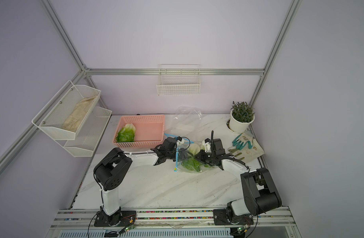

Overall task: Open the zip-top bag and take out the chinese cabbages
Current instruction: Pick up the Chinese cabbage from the zipper food storage bag.

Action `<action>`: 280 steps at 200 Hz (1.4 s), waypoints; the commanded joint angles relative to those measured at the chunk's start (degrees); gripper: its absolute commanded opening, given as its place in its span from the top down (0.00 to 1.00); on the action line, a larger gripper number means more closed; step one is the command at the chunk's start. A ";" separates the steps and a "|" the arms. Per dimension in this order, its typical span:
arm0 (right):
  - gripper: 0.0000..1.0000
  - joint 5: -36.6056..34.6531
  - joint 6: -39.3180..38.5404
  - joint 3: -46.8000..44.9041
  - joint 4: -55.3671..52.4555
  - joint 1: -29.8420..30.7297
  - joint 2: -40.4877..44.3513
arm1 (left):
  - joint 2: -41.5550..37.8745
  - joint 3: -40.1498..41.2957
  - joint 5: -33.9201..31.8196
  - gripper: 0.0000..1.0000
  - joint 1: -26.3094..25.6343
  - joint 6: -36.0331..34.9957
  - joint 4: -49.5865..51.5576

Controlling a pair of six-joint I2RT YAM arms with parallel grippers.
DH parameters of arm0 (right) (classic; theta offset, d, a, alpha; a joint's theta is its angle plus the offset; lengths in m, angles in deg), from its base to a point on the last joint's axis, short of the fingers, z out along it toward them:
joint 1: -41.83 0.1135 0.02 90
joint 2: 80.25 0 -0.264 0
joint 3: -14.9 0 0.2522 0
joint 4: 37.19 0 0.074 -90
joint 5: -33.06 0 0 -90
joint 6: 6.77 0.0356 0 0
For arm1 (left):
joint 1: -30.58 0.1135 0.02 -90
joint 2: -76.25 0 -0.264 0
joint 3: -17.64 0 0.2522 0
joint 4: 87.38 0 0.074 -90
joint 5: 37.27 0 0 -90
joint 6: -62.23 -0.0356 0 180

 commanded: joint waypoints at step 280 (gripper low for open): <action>0.15 -25.60 -9.94 3.66 -14.85 -7.58 -1.54 | -8.66 3.17 6.77 0.86 1.75 -4.33 -2.92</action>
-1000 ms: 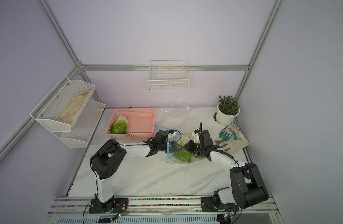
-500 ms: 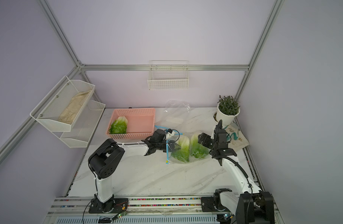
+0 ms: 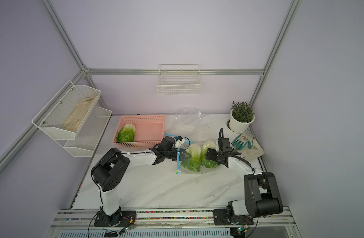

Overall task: Open the zip-top bag and take out the chinese cabbages
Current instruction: Pick up the Chinese cabbage from the zipper food storage bag.

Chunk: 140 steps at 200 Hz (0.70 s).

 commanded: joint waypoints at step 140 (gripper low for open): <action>0.23 -3.60 5.16 2.84 -2.12 -1.26 -7.05 | -31.54 10.91 -6.57 0.85 7.53 -8.81 19.20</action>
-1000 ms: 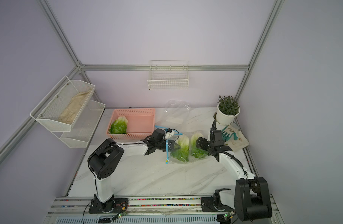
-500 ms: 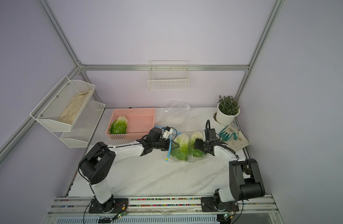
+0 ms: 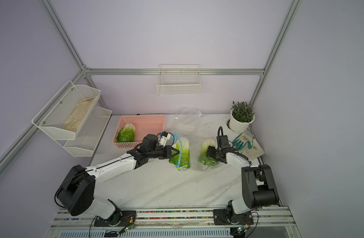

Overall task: Open the zip-top bag and take out the chinese cabbages
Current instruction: Pick up the Chinese cabbage from the zipper food storage bag.

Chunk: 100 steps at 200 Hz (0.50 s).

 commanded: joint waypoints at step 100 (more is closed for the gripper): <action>0.23 -0.54 0.09 -0.25 -0.52 -0.68 -2.70 | -20.86 -3.22 -22.13 0.84 8.07 -15.66 28.49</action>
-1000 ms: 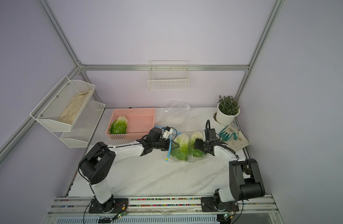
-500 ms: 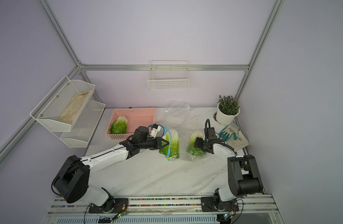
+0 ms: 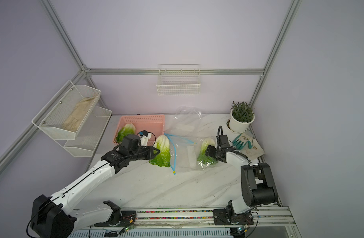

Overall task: Open the zip-top bag and take out the chinese cabbages
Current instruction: Pick up the Chinese cabbage from the zipper food storage bag, then place the Chinese cabbage in the basket.

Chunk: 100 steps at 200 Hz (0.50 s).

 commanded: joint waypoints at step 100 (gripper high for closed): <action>0.22 -0.13 -1.09 -1.90 -2.59 -0.45 1.51 | 17.87 -27.97 -27.85 0.81 9.46 -17.44 8.53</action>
